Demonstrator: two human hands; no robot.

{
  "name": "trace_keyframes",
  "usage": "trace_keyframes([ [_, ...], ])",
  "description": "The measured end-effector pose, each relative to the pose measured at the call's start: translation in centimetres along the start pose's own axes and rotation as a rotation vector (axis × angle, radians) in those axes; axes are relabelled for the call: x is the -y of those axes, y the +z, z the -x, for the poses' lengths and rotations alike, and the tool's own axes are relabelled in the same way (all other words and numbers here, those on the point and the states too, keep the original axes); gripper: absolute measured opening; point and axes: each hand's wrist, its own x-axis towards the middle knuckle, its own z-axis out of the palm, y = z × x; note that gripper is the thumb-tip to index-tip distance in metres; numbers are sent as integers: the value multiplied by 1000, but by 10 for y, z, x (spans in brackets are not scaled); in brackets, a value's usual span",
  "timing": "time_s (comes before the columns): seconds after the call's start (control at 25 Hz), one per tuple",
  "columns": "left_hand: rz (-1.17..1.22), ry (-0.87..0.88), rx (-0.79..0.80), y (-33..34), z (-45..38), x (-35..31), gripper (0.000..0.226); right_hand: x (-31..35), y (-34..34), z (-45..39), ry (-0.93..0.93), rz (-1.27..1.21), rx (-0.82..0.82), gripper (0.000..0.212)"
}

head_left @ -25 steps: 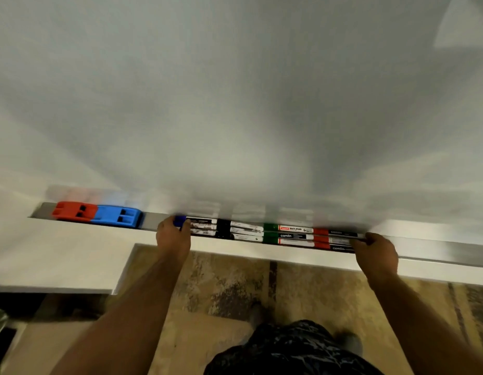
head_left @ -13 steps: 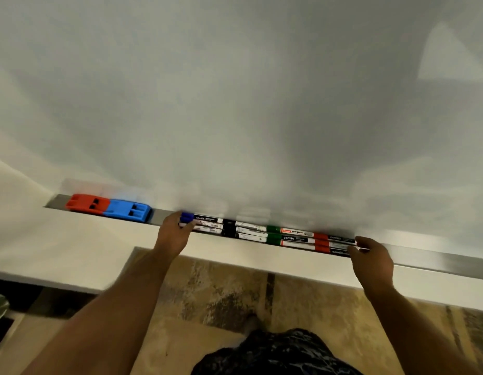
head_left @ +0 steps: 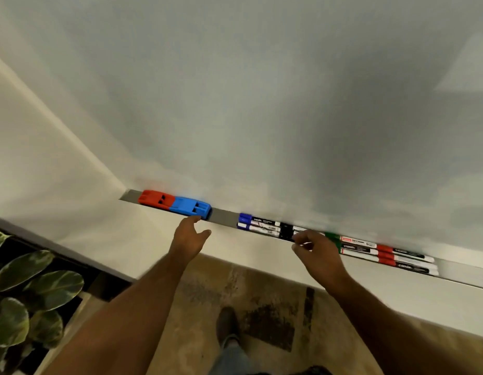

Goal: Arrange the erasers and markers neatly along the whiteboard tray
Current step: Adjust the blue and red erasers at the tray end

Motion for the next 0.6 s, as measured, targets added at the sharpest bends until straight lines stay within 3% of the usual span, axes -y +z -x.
trace_keyframes([
  [0.2,122,-27,-44,-57,-74,39,63,61,110,-47,50,14,147,19],
  [0.4,93,32,32,-90,-135,77,62,111,222,-98,188,-23,265,55],
  [0.6,38,144,133,-89,-151,94,54,129,275,-116,304,75,306,87],
])
